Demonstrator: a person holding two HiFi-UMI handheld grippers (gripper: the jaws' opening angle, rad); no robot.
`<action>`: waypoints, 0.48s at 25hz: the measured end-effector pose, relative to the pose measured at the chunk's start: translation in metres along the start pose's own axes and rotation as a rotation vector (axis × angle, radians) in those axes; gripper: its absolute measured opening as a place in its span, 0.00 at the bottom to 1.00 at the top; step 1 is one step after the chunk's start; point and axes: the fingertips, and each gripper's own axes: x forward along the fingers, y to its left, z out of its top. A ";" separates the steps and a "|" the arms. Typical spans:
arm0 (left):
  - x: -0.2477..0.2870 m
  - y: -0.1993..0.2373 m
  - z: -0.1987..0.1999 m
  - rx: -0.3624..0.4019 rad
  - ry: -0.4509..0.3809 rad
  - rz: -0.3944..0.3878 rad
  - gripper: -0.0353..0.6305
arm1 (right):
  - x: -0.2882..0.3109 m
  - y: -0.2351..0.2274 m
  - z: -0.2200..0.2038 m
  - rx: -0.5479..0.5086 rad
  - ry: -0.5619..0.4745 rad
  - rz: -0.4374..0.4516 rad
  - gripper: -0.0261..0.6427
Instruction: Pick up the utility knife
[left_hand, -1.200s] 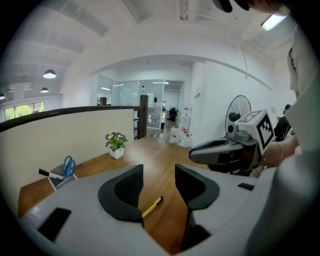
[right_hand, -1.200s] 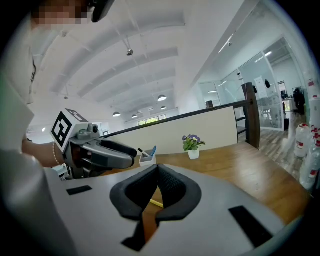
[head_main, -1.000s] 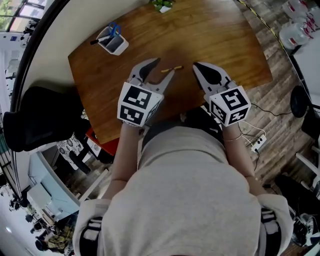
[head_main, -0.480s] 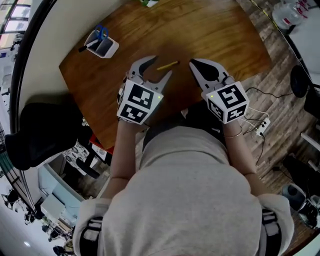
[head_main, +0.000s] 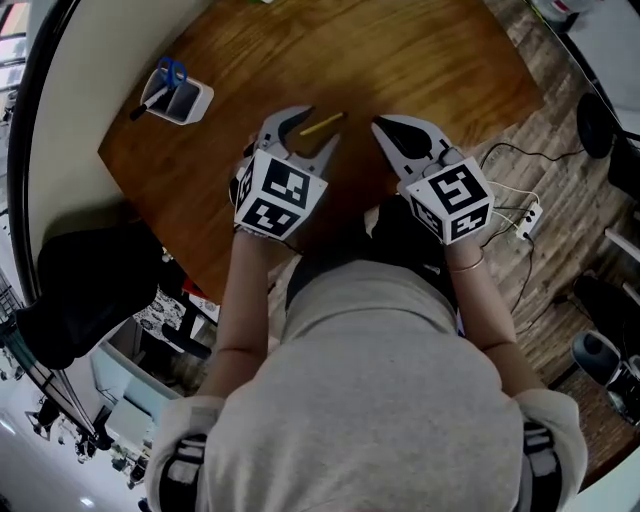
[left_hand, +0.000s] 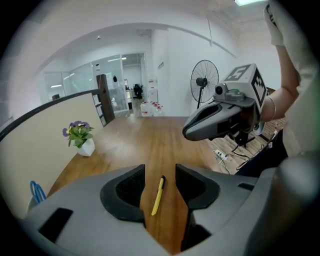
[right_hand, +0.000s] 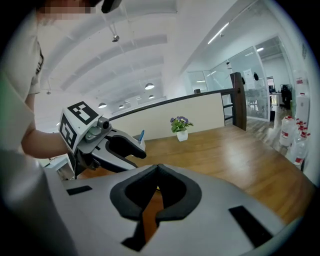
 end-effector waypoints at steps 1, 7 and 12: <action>0.004 0.000 -0.001 -0.001 0.004 -0.009 0.35 | 0.002 -0.001 -0.004 0.003 0.008 0.001 0.06; 0.028 -0.004 -0.016 0.016 0.052 -0.077 0.31 | 0.013 -0.005 -0.026 0.036 0.053 0.005 0.06; 0.048 -0.004 -0.030 0.025 0.096 -0.104 0.28 | 0.019 -0.011 -0.045 0.072 0.073 -0.005 0.06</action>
